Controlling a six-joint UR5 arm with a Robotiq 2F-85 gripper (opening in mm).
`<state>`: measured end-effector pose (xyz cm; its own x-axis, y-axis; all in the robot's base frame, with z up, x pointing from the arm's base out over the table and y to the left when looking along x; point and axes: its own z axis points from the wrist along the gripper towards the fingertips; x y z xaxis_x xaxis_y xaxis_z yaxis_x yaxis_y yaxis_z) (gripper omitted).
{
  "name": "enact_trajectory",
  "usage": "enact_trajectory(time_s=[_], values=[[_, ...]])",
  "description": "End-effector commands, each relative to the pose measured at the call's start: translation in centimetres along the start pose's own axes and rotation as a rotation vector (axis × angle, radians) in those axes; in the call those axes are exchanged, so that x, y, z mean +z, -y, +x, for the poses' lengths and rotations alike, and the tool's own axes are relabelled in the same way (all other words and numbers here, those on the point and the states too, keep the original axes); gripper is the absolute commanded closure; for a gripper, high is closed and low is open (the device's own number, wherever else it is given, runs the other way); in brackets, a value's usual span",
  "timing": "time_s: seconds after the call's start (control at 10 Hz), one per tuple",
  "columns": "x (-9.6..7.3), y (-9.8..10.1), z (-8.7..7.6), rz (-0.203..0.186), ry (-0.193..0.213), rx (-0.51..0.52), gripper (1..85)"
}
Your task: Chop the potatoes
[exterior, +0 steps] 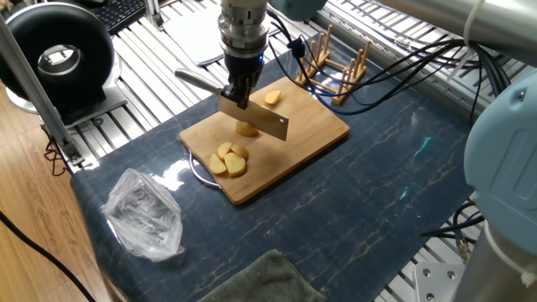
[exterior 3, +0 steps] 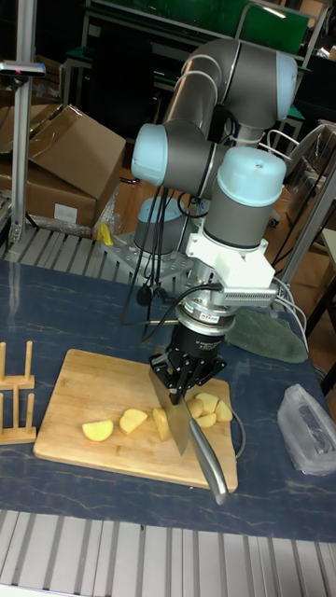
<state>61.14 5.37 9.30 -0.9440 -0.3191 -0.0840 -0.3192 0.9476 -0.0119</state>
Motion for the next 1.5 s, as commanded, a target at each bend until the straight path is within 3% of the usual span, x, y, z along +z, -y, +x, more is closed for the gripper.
enact_trajectory(time_s=[0.0, 1.4], values=[[0.3, 0.0, -0.1, -0.010, 0.008, 0.000, 84.7], [2.6, 0.5, -0.6, -0.008, 0.029, -0.010, 84.7]])
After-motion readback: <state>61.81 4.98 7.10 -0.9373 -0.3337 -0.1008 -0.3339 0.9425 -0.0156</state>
